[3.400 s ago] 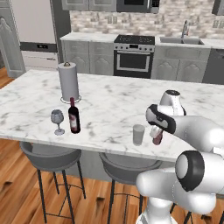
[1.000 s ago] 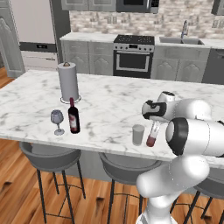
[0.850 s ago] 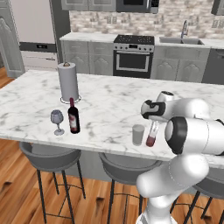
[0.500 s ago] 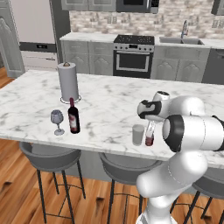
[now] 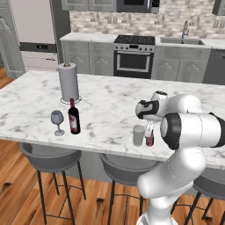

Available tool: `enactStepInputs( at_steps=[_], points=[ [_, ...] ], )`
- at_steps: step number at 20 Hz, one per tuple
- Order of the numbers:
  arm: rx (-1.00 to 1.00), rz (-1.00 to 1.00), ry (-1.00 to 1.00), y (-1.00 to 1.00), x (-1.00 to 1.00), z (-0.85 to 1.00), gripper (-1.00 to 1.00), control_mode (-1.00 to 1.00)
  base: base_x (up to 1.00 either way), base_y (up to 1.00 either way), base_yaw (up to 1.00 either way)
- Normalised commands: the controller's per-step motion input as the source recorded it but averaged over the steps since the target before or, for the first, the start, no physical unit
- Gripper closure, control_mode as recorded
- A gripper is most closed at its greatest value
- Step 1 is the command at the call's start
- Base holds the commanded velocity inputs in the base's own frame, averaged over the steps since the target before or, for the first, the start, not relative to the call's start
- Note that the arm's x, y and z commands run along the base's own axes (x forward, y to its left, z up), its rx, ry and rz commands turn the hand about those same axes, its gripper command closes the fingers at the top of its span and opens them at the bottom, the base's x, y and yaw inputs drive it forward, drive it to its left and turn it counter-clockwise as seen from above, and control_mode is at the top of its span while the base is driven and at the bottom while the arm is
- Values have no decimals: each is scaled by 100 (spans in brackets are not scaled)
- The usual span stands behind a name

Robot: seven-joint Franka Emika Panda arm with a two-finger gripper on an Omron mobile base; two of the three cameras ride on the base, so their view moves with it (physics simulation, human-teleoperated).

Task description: There is a wine glass and glass cup on the dining counter. Place the wine bottle next to the wine glass and the juice bottle next to the glass cup.

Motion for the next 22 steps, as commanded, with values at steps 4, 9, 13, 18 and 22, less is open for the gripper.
enactStepInputs(
  at_steps=[4,9,13,18,22],
  points=[
    [0,0,0,-1,0,-6,-100,-100,0,0,0],
    [0,0,0,-6,0,0,-100,-100,0,0,0],
    [0,0,1,-9,0,4,-100,-100,0,0,0],
    [0,0,5,-9,-3,13,-100,-100,0,0,0],
    [0,0,3,-9,-11,20,-100,-100,0,0,0]
  ],
)
